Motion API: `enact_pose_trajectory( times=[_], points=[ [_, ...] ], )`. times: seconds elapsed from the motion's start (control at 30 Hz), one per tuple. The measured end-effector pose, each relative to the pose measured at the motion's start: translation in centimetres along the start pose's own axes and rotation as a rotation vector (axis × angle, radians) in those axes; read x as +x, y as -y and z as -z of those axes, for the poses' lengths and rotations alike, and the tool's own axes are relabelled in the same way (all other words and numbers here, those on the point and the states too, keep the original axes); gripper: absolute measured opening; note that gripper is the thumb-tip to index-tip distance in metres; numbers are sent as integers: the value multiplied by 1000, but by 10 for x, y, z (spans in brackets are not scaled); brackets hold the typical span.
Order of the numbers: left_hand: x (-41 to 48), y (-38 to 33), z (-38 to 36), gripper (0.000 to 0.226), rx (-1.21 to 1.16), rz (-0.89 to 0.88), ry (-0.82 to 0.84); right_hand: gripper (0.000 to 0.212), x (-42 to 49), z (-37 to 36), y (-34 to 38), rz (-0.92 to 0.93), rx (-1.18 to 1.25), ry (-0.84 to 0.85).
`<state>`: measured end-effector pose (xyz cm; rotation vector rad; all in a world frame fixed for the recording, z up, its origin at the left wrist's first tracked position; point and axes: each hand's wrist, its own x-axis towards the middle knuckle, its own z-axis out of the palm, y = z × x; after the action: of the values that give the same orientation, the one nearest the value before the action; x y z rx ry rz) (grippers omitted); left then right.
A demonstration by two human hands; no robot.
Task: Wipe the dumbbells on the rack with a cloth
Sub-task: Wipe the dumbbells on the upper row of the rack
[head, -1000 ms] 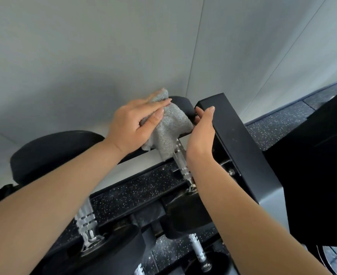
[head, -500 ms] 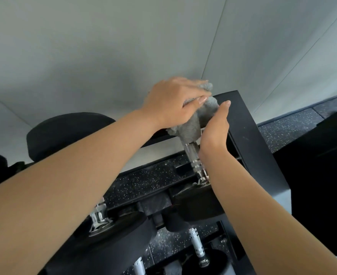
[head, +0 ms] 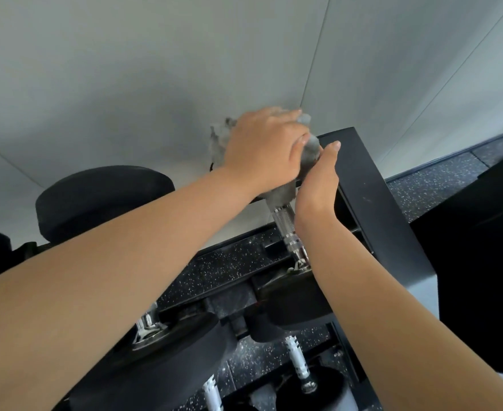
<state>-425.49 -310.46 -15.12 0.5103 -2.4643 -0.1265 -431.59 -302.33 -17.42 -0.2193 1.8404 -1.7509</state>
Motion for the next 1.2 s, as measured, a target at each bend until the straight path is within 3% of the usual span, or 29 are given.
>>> enact_pose_trajectory(
  times=[0.13,0.37,0.53,0.6,0.73,0.83,0.97,1.2],
  points=[
    [4,-2,-4,35,94,-62,-4,50,0,2,0,-17,-8,1],
    [-25,32,4,23,-190,-214,-147,54,-7,1,2,9,37,34],
    [-54,39,12,27,-292,-169,-163,51,-14,-1,4,40,-41,20],
    [-53,31,18,29,-379,-93,-180,45,-17,-1,6,65,-32,-18],
    [-40,18,26,35,-622,317,-204,32,-22,0,4,216,14,-37],
    [-39,21,17,50,-559,497,-174,30,-26,-1,1,219,-11,58],
    [-44,28,14,57,-279,577,-141,39,-32,-2,-1,222,-37,100],
    [-48,25,23,33,-422,659,-153,48,-43,2,-8,241,-296,201]
  ],
)
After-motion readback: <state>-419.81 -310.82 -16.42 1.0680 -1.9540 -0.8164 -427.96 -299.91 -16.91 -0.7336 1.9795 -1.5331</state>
